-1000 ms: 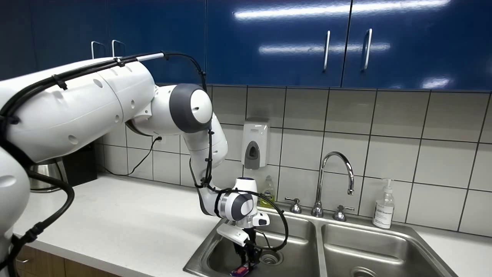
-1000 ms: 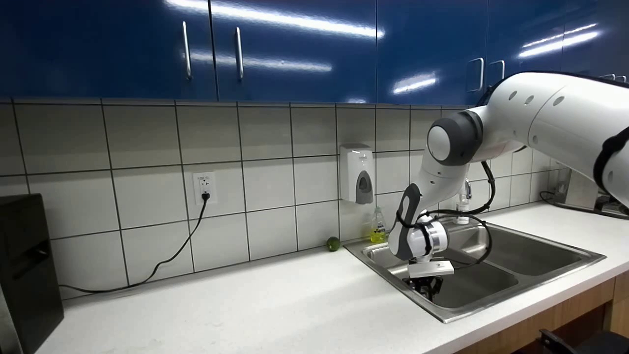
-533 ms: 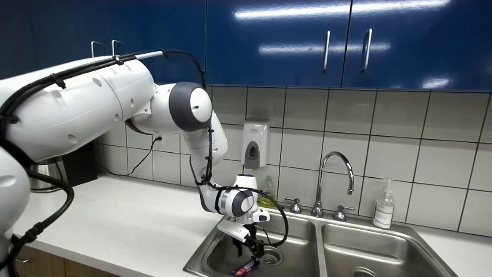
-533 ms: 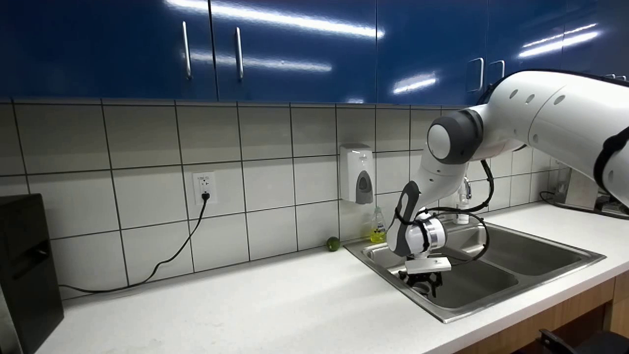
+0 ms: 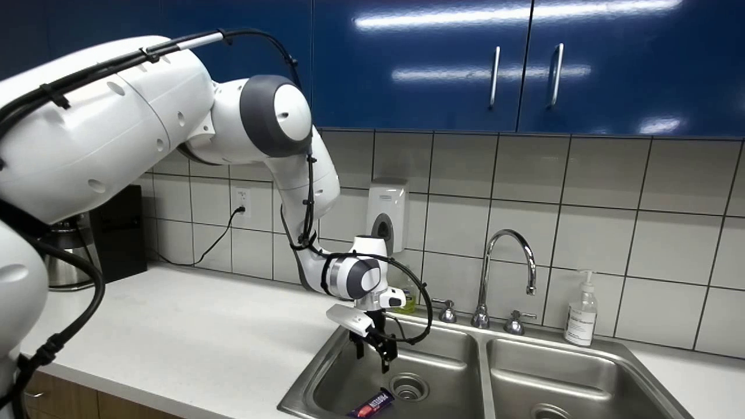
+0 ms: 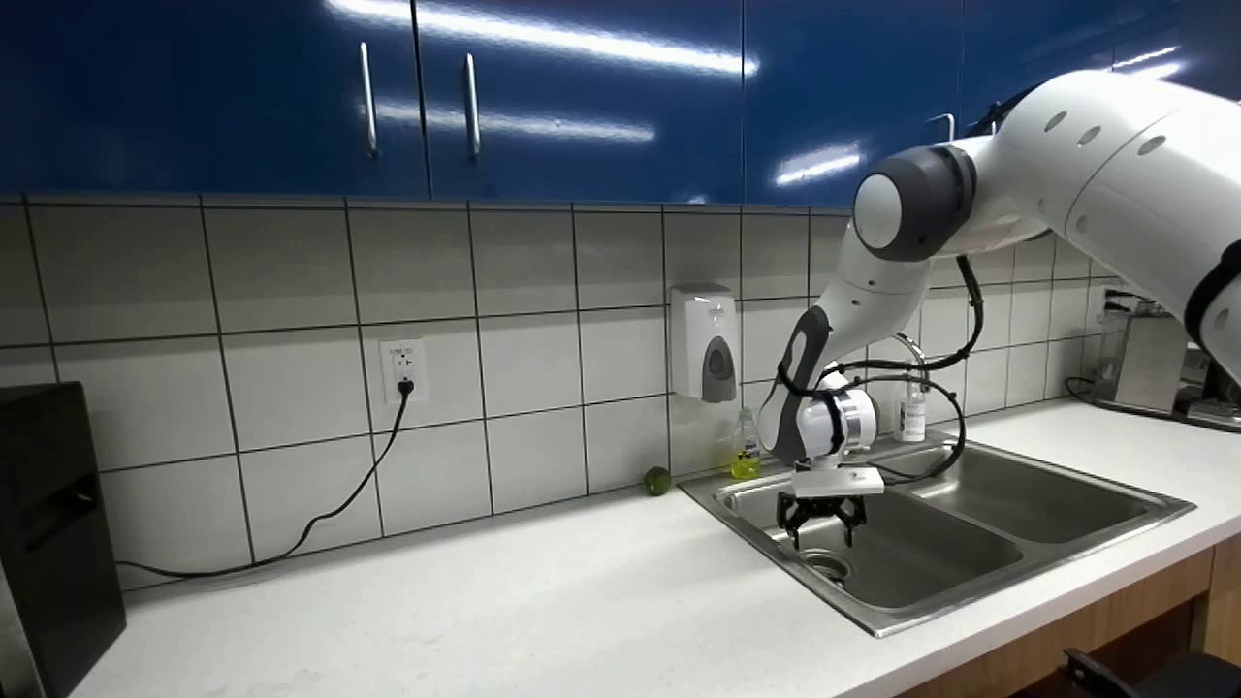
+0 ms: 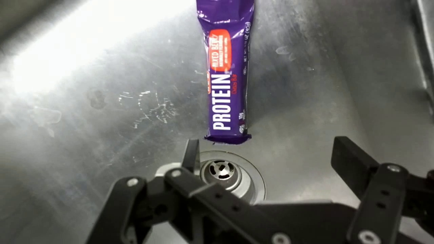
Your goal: Put the snickers bar in the sink on the left
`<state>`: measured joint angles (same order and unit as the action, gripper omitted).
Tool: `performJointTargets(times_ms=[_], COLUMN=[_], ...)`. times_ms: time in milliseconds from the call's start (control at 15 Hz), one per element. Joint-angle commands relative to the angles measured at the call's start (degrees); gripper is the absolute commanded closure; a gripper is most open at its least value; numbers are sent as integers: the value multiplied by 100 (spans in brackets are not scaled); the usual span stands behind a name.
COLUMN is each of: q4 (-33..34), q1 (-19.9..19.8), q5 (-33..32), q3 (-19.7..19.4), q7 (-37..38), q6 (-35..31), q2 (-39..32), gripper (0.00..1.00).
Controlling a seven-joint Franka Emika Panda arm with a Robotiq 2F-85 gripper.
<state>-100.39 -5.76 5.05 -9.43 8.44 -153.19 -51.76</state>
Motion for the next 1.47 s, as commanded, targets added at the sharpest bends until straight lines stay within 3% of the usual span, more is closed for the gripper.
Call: performJointTargets(times_ms=[0,267,733,1400], q4=[-1035,-1891,-3187,-4099], q1=[69,72,155,859], q5=[26,5,-165,-580], q3=[-32,12,431,1120], q7=[151,80,-569,-1041], q6=[-99,-102,280,1037], q2=[975,1904,3382,4192], gripper=[0,0,0,0])
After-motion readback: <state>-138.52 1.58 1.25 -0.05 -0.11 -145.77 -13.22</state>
